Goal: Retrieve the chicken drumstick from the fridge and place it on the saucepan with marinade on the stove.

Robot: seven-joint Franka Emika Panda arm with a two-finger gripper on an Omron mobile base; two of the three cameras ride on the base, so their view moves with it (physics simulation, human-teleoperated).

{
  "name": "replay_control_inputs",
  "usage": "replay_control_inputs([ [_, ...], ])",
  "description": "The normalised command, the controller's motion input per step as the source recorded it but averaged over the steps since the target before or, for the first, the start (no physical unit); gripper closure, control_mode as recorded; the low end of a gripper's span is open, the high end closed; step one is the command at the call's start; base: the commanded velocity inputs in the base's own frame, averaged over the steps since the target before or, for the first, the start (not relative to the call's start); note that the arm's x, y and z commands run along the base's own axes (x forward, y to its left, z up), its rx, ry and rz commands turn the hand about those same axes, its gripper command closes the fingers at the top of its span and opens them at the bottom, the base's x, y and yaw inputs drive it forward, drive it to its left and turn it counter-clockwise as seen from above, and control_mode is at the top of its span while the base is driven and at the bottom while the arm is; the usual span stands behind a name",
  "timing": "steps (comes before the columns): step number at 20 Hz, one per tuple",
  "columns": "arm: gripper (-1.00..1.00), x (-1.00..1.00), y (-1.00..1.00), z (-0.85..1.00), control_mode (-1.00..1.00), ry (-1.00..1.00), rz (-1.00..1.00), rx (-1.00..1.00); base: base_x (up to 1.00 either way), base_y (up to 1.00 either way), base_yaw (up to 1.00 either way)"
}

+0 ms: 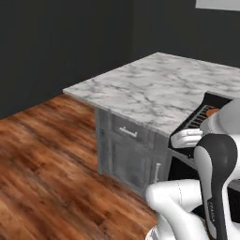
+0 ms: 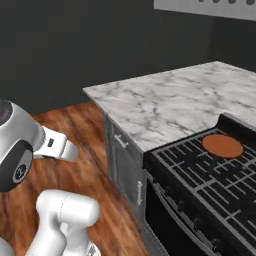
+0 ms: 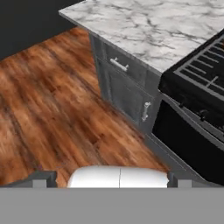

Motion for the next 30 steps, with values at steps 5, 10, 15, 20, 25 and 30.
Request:
replay_control_inputs([
  [5,-1.0,0.0,0.0,0.0,1.0,0.0,0.0,0.0,0.0,0.0,1.0],
  [10,-1.0,0.0,0.0,0.0,1.0,0.0,0.0,0.0,0.0,0.0,1.0],
  [15,-1.0,0.0,0.0,0.0,1.0,0.0,0.0,0.0,0.06,0.0,1.0],
  [20,-1.0,0.0,0.0,0.0,1.0,0.0,0.0,0.0,0.32,-0.03,0.98],
  [25,-1.0,0.0,0.0,0.0,1.0,0.0,0.0,0.0,0.61,-0.08,0.89],
  [30,-1.0,0.0,0.0,0.0,1.0,0.0,0.0,0.0,0.62,-0.09,0.83],
])
